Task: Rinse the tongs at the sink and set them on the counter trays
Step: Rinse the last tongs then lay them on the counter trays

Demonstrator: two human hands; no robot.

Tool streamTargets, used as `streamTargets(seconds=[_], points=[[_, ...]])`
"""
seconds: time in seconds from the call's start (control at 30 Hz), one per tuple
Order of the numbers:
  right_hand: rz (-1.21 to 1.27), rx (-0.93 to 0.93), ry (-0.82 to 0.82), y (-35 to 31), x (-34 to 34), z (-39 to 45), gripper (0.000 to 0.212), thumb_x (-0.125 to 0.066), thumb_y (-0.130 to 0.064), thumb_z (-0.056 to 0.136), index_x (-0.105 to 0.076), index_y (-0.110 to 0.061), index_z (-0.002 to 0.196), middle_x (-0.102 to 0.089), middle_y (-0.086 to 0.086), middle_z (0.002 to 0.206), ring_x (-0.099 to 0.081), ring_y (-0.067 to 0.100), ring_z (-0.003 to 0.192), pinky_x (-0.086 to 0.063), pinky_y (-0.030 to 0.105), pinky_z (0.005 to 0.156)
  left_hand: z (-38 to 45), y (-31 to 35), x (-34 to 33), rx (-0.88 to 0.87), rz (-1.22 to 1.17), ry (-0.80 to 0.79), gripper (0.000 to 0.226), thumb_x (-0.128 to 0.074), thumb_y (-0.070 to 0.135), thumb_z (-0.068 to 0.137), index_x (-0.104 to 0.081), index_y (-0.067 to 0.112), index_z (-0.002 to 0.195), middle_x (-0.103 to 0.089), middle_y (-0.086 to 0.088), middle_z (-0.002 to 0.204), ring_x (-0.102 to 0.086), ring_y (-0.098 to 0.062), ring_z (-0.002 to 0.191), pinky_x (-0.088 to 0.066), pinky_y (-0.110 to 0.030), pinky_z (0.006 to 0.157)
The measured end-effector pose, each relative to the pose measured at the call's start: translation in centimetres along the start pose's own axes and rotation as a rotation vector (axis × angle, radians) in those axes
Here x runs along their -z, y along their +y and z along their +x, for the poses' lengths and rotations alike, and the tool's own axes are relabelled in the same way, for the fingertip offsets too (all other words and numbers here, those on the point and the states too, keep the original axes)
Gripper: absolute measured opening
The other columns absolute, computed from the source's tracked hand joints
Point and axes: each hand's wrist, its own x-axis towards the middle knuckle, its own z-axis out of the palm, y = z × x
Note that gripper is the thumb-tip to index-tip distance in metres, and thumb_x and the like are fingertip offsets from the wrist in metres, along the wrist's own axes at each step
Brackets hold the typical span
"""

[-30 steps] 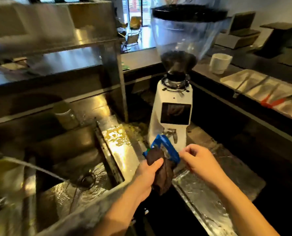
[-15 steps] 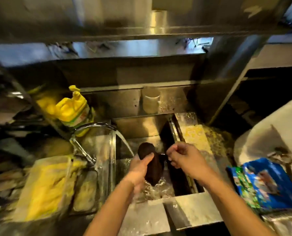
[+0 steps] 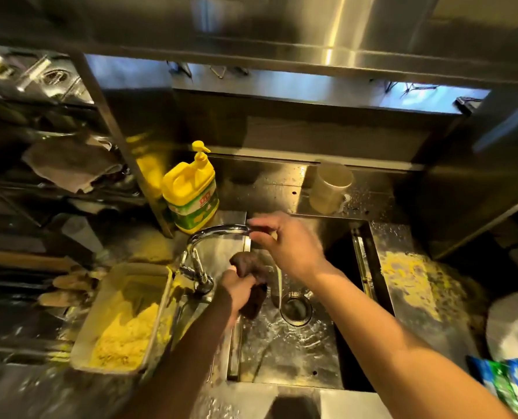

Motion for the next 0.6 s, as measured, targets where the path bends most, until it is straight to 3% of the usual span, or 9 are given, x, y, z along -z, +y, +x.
streamTargets(seconds=[0.13,0.3,0.43,0.5,0.6], points=[[-0.024,0.041,0.007,0.3,-0.3,1.0,0.024,-0.071,-0.021,0.089,-0.075,-0.016,0.113,-0.072,0.007,0.113,-0.065,0.019,0.107,-0.045,0.023,0.094,4.3,2.3,0.7,-0.058,0.429,0.158,0.048,-0.058,0.012,0.091,-0.049,-0.002,0.135,-0.056,-0.023,0.135,-0.055,-0.036,0.123,-0.043,-0.034,0.102],[0.019,0.048,-0.017,0.9,-0.3,1.3,0.023,-0.071,-0.022,0.09,-0.075,-0.017,0.112,-0.073,0.003,0.109,-0.066,0.015,0.101,-0.053,0.038,0.093,8.6,5.0,1.8,-0.131,0.8,0.227,0.038,-0.048,0.02,0.094,-0.065,-0.005,0.117,-0.066,-0.025,0.122,-0.062,-0.038,0.111,-0.051,-0.044,0.096],[0.04,0.055,-0.009,1.2,-0.1,1.5,0.022,-0.072,-0.021,0.089,-0.075,-0.017,0.11,-0.074,0.002,0.107,-0.067,0.012,0.099,-0.055,0.034,0.09,9.5,6.3,2.6,-0.119,1.265,0.419,0.059,-0.037,0.038,0.098,-0.038,0.0,0.143,-0.04,-0.023,0.146,-0.04,-0.04,0.133,-0.037,-0.048,0.11],[0.042,0.069,0.013,1.2,-0.2,1.6,0.022,-0.073,-0.02,0.088,-0.076,-0.017,0.109,-0.074,0.002,0.104,-0.067,0.012,0.095,-0.054,0.03,0.087,9.2,6.6,2.8,-0.09,1.428,0.379,0.048,-0.034,0.035,0.1,-0.043,0.011,0.141,-0.043,-0.016,0.145,-0.04,-0.038,0.134,-0.035,-0.05,0.111],[0.039,0.073,0.027,1.2,-0.4,1.6,0.021,-0.074,-0.02,0.087,-0.077,-0.017,0.107,-0.075,0.002,0.102,-0.067,0.011,0.093,-0.055,0.029,0.085,8.9,5.9,3.0,0.073,1.465,0.33,0.049,-0.032,0.033,0.102,-0.041,0.011,0.145,-0.043,-0.016,0.15,-0.041,-0.039,0.137,-0.035,-0.052,0.112]])
